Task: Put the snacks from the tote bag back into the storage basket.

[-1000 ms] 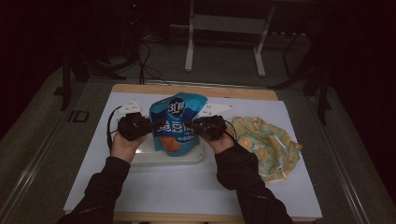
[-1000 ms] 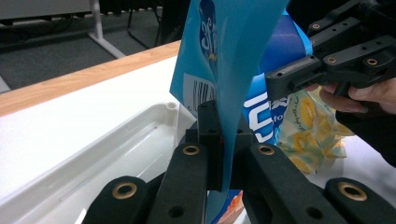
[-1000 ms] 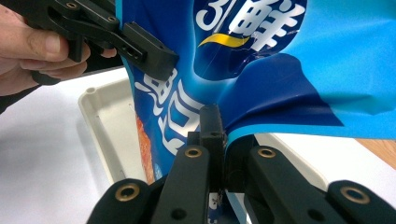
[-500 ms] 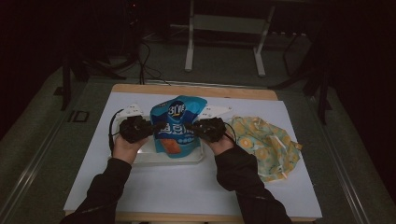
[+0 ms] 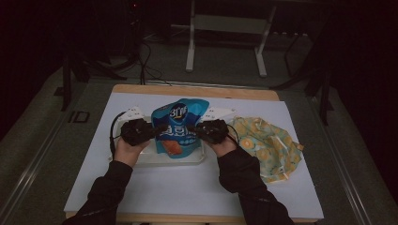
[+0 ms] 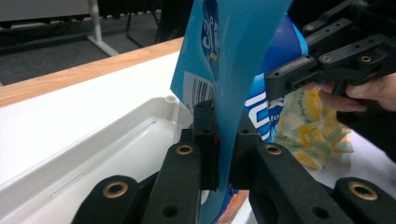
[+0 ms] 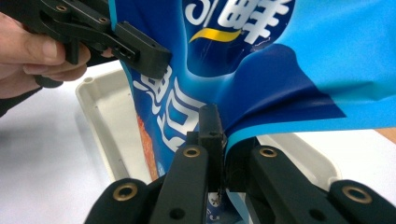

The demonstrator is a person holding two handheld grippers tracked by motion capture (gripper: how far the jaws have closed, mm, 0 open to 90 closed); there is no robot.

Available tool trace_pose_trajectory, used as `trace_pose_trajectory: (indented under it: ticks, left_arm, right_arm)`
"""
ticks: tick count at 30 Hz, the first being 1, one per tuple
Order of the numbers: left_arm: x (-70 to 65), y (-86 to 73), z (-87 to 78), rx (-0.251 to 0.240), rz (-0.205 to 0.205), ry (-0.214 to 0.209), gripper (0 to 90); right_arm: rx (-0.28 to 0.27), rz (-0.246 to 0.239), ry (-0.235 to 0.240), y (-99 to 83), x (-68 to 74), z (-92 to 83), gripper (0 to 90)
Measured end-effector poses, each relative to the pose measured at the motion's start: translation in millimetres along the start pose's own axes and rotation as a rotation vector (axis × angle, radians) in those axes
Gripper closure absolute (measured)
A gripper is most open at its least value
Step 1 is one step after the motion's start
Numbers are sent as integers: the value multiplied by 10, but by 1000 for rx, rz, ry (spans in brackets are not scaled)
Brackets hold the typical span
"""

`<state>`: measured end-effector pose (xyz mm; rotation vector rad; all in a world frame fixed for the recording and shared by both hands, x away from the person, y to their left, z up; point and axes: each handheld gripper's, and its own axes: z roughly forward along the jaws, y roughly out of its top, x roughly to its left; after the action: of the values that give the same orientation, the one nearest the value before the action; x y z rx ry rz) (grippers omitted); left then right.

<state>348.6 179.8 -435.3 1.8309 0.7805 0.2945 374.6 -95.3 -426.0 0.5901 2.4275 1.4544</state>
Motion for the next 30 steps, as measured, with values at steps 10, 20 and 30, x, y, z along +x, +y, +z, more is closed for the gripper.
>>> trace_pose_trajectory:
  ticks: [10,20,30]
  left_arm:
    - [-20,10,-12,0,-21,-13,528]
    - [-19,-3,-27,-10,-40,-41,312]
    - [-45,-43,-57,-16,-11,-30,151]
  right_arm:
    - [3,4,18,-11,-26,-25,594]
    - [-23,36,27,-44,-60,-54,326]
    - [-36,53,39,-59,-80,-142,209]
